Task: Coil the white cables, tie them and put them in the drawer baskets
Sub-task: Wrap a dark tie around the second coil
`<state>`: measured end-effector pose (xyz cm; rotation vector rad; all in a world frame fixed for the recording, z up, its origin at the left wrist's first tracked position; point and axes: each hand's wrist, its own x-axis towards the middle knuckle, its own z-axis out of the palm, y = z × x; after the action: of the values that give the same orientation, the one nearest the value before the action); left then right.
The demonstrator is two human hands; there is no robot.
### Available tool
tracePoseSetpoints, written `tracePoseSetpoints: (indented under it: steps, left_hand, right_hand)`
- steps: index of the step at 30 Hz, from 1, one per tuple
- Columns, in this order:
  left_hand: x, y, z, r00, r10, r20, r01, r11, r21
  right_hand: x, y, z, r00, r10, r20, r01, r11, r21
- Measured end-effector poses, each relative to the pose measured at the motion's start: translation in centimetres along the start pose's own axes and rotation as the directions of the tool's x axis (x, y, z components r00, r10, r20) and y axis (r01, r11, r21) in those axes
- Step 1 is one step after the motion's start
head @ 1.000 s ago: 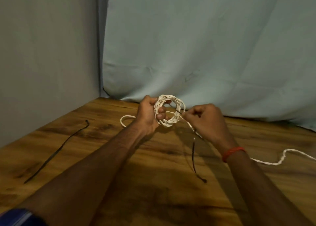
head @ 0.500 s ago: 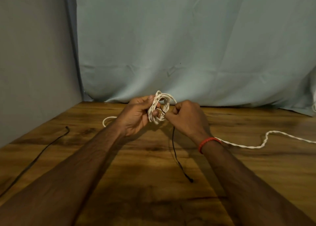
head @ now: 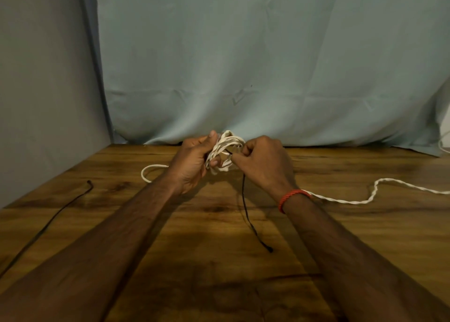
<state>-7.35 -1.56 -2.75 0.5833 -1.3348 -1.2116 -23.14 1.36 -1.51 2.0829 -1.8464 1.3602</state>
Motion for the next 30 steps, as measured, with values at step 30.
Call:
tracePoseSetpoints:
  steps: [30]
  left_hand:
    - [0.1,-0.1,0.2,1.000,0.014,-0.013,-0.016,0.982,-0.188]
  right_hand:
    - [-0.9,-0.8,1.9,0.997,-0.076,-0.002,0.072,0.933,0.354]
